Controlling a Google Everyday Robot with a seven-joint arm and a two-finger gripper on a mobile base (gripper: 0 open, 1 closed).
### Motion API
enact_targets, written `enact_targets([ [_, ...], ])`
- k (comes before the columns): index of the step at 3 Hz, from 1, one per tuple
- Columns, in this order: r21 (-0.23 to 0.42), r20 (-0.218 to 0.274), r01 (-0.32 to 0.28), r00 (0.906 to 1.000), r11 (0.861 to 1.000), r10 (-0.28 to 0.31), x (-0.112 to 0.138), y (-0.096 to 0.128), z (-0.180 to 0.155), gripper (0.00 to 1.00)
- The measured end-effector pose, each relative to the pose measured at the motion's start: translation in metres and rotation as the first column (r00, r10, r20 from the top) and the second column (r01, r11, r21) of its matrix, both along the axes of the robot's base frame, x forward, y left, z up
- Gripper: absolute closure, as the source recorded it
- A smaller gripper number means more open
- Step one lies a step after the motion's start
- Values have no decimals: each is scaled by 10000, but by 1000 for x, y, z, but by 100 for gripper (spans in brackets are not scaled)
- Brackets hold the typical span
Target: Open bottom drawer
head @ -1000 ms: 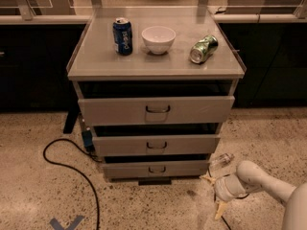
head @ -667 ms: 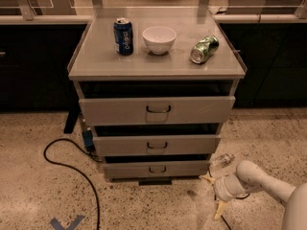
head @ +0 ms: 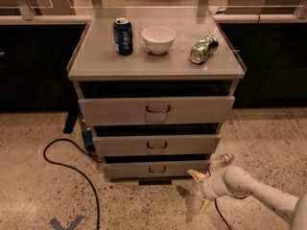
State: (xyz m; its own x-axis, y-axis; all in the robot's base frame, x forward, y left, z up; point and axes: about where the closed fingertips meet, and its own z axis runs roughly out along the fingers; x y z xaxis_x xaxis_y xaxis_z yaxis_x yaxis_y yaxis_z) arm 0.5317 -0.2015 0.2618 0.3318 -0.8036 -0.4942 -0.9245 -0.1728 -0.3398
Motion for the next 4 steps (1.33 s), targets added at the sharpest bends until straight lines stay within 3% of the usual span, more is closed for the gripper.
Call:
enact_targets([
  [1,76,706,411,9966,9991,-415,23,9,6,0],
  [2,244,939,825,9920,9963,-844,65,3,-11,0],
  [3,251,919,806,9923,9964,-826,64,4,-11,0],
  [4,161,542,1322,9897,9911,-1328,78,-1,-46,0],
])
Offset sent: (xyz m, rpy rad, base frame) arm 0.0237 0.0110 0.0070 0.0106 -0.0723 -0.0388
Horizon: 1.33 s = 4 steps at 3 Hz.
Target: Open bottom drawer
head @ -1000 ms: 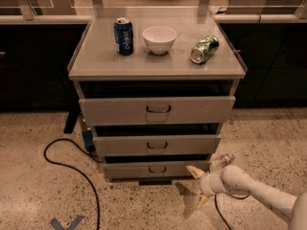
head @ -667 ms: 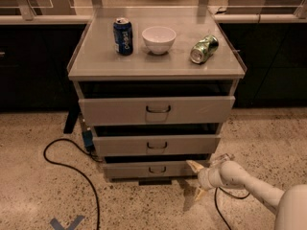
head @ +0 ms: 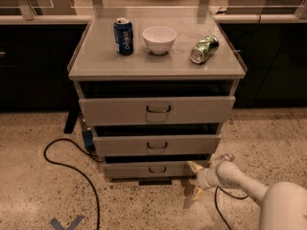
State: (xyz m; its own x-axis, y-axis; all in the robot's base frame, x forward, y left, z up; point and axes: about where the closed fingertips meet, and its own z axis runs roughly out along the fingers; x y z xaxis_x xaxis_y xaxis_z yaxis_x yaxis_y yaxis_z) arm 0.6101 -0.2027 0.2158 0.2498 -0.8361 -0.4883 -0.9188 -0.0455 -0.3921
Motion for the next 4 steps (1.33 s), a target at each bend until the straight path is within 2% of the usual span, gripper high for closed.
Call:
enact_targets([
  [1,786,-315,1221,9923,9894,-1200,9,-8,-56,0],
  [2,818,29,1971,9802,9770,-1979,32,-37,-66,0],
  [4,804,72,1981,9799,9769,-1993,31,-39,-64,0],
])
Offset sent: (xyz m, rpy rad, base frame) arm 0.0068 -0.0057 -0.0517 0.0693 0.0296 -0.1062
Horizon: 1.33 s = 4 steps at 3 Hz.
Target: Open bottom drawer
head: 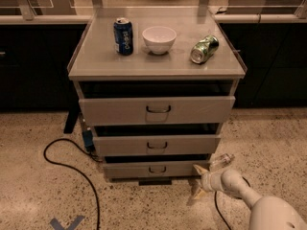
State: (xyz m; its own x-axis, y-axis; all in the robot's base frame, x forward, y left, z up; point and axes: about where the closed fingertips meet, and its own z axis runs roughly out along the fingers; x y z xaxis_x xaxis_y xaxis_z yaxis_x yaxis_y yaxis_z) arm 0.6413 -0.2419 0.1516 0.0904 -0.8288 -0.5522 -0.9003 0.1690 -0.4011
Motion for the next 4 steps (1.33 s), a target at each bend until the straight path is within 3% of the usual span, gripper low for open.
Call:
enact_targets([
  [1,-160,228,39,9997,9999,-36,-2,3,15,0],
  [2,-488,947,550,9942,9973,-502,5,-10,74,0],
  [3,-434,778,64,9970,9990,-30,-11,15,79,0],
  [4,-422,755,62,9971,9991,-29,-12,16,78,0],
])
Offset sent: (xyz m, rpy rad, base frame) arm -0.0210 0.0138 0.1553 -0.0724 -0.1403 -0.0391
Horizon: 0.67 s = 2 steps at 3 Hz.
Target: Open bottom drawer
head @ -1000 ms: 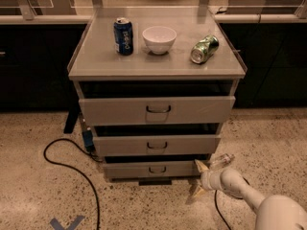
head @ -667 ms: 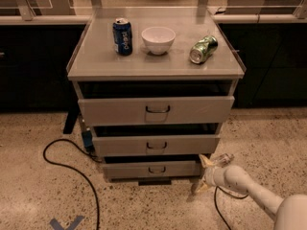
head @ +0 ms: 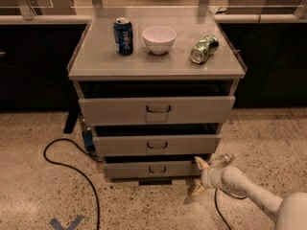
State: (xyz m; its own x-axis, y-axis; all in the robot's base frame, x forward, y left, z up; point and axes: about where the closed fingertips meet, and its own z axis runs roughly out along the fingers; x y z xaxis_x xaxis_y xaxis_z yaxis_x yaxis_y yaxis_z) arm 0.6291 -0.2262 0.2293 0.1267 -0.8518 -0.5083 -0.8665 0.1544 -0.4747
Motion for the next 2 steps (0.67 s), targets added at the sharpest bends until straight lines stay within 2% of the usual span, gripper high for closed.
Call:
enact_targets([
  [1,-562,-9,253,9997,9981,-254,11,5,1,0],
  [2,-938,72,862,9963,9919,-859,20,-1,-5,0],
])
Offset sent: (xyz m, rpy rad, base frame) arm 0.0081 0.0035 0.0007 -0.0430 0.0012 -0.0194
